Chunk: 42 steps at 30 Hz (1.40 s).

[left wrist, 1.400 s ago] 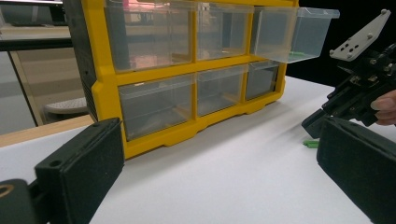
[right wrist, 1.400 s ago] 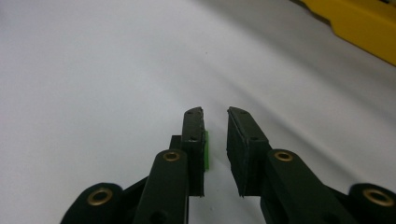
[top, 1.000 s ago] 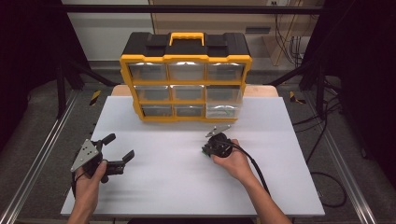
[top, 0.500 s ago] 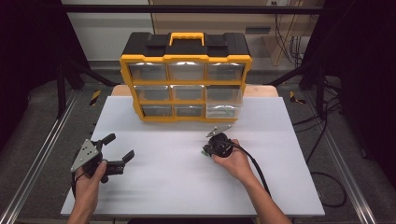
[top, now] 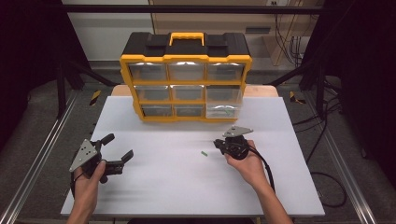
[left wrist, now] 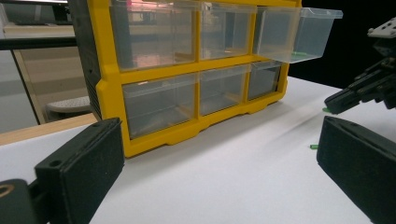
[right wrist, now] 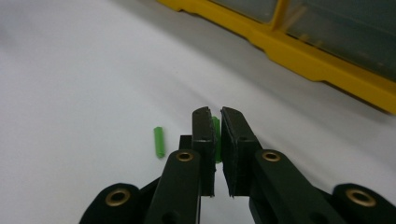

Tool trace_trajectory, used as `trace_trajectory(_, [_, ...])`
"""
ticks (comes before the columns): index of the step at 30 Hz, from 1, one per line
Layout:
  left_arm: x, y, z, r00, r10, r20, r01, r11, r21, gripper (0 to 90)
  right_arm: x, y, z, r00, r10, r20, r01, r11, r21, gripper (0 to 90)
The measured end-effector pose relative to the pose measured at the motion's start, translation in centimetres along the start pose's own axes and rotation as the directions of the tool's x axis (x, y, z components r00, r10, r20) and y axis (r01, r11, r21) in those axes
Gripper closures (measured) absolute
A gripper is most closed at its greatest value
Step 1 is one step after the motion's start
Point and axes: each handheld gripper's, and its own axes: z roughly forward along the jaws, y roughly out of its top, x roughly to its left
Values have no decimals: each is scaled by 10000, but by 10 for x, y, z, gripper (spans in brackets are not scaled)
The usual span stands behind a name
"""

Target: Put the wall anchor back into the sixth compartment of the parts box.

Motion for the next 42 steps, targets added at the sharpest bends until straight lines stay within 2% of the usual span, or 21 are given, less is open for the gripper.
trace_trajectory(7, [-1,1,-1,10000,-4,-39,4,10000,-22,10,-14,-8,-24,9970,601,478,-565,9957,-736,846])
trace_trajectory(12, [-1,0,-2,10000,-36,-72,36,10000,23,10,-27,-12,-35,9893,1148,896,-1030,9866,-1263,846])
trace_trajectory(16, [-1,-1,-4,9999,8,-105,-8,10000,69,10,-32,-12,-42,9844,1379,1095,-1194,9797,-1608,846])
trace_trajectory(24, [1,-1,-4,9997,-26,-251,29,10000,93,10,-44,-15,-56,9691,2084,1322,-1747,9577,-2288,846])
trace_trajectory(26, [0,-1,-4,9997,-31,-232,33,10000,84,10,-46,-15,-62,9653,2265,1299,-1877,9478,-2577,846])
trace_trajectory(27, [0,-1,-4,9997,-35,-230,37,10000,82,9,-47,-13,-68,9618,2438,1246,-1997,9359,-2901,846])
trace_trajectory(32, [0,-2,-6,9996,-23,-293,28,9998,175,10,-46,-5,-80,9627,2295,1433,-1764,9341,-3105,846])
trace_trajectory(34, [0,-1,-6,9996,-175,-225,176,9998,35,10,-46,0,-86,9620,2203,1615,-1608,9346,-3173,846])
trace_trajectory(35, [1,-1,-7,9997,-151,-201,153,9999,55,10,-47,8,-93,9628,2144,1643,-1530,9342,-3222,846])
trace_trajectory(38, [2,-3,-5,9995,-220,-221,223,9997,135,10,-47,14,-98,9639,2052,1694,-1424,9356,-3231,846])
trace_trajectory(42, [2,-2,-5,9996,-218,-205,220,9997,71,10,-49,34,-110,9676,1810,1761,-1157,9377,-3277,846])
